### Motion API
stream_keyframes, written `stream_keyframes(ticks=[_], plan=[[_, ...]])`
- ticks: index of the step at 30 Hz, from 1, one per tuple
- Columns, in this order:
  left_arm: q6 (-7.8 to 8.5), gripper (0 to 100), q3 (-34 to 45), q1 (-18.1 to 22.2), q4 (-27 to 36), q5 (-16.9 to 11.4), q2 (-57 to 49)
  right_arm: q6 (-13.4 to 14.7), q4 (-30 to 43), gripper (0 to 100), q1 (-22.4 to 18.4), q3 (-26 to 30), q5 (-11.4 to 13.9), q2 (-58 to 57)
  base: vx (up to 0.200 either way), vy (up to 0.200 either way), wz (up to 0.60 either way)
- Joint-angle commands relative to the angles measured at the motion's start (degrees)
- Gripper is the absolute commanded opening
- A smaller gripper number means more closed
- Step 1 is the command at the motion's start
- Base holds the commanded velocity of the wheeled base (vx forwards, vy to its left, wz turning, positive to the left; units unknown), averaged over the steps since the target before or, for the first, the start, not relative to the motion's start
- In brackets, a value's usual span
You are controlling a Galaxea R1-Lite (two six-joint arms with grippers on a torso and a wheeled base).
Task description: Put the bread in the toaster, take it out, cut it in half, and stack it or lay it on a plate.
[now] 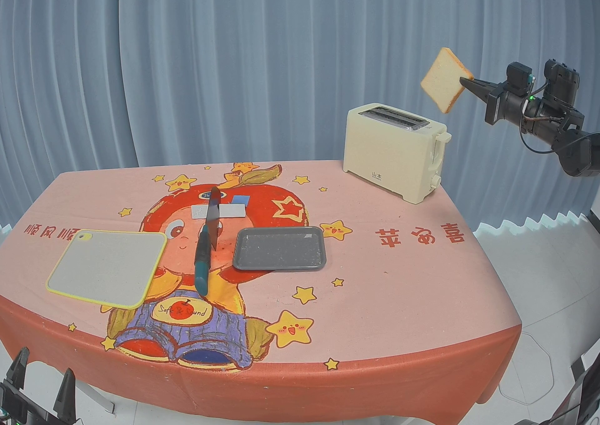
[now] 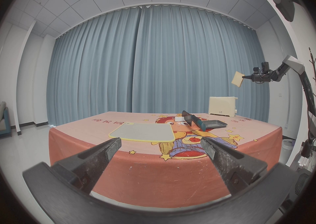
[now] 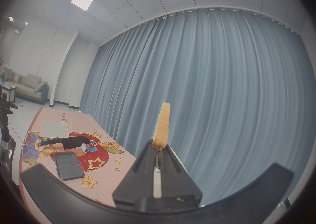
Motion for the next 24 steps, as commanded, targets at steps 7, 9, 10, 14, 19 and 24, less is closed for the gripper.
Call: stream_keyframes(ticks=[7,9,10,14,19,24], plan=[[-0.08,100,1.01,0.06,0.02,0.02,-0.93,-0.04,0.74,0,-0.43,-5.90,0.93,3.80,0.000,0.000,0.00],[0.01,100,1.01,0.06,0.02,0.02,-0.93,-0.04,1.18,0,-0.35,-7.57,1.02,4.68,0.000,0.000,0.00],[-0.08,100,1.01,0.06,0.02,0.02,-0.93,-0.04,1.27,0,-0.35,-7.84,1.02,4.86,0.000,0.000,0.00],[-0.08,100,1.01,0.06,0.02,0.02,-0.93,-0.04,1.27,0,-0.43,-10.65,1.11,6.61,0.000,0.000,0.00],[-0.08,100,1.01,0.06,-0.07,0.02,-0.93,0.05,1.35,0,-0.26,-12.67,1.20,7.93,0.000,0.000,0.00],[-0.08,100,1.01,0.06,0.02,0.02,-0.93,0.05,1.35,0,-0.35,-14.69,1.20,9.51,0.000,0.000,0.00]])
